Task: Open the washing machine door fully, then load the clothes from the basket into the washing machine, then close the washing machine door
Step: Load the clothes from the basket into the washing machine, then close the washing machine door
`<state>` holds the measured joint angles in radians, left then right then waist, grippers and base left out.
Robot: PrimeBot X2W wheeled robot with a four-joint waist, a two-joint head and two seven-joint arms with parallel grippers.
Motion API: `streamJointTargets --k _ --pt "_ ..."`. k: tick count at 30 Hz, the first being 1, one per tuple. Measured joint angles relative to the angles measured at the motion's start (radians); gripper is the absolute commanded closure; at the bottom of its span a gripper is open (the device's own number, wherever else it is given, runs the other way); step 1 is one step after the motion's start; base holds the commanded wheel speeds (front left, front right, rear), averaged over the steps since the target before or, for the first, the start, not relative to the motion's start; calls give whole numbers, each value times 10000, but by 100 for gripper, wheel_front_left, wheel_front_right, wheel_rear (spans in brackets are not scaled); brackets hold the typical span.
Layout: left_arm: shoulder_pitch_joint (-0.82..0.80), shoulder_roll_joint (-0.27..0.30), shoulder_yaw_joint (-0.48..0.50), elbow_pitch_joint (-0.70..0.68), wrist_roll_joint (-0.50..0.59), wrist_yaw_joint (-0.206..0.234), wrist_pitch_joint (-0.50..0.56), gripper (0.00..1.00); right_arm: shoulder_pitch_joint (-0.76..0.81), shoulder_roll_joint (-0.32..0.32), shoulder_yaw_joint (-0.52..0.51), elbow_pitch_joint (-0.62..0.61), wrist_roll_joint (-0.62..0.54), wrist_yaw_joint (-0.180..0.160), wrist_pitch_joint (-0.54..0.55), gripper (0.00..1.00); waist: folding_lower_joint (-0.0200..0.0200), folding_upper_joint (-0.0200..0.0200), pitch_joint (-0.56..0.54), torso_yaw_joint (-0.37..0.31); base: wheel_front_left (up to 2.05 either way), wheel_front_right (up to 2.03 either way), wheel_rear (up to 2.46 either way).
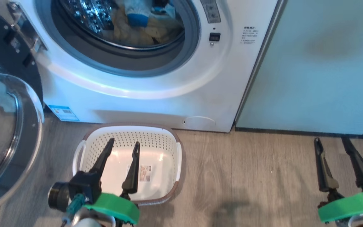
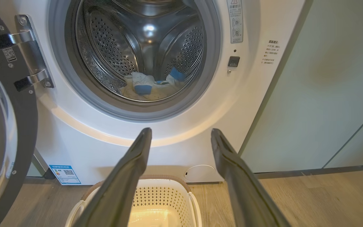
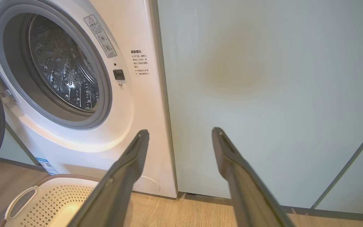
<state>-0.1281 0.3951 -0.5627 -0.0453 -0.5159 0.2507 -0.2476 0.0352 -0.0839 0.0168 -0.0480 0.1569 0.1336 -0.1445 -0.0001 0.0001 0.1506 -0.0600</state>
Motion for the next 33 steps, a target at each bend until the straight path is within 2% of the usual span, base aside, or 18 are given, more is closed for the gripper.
streamJointTargets --k 14,33 --pt "798 -54 44 25 151 0 0 0 820 232 -71 -619 -194 0 395 0 0 0 -879 7 0 0 0" --pt "868 -96 59 98 345 0 0 0 850 282 -140 -723 -263 0 581 0 1 -1 -980 96 0 0 0"
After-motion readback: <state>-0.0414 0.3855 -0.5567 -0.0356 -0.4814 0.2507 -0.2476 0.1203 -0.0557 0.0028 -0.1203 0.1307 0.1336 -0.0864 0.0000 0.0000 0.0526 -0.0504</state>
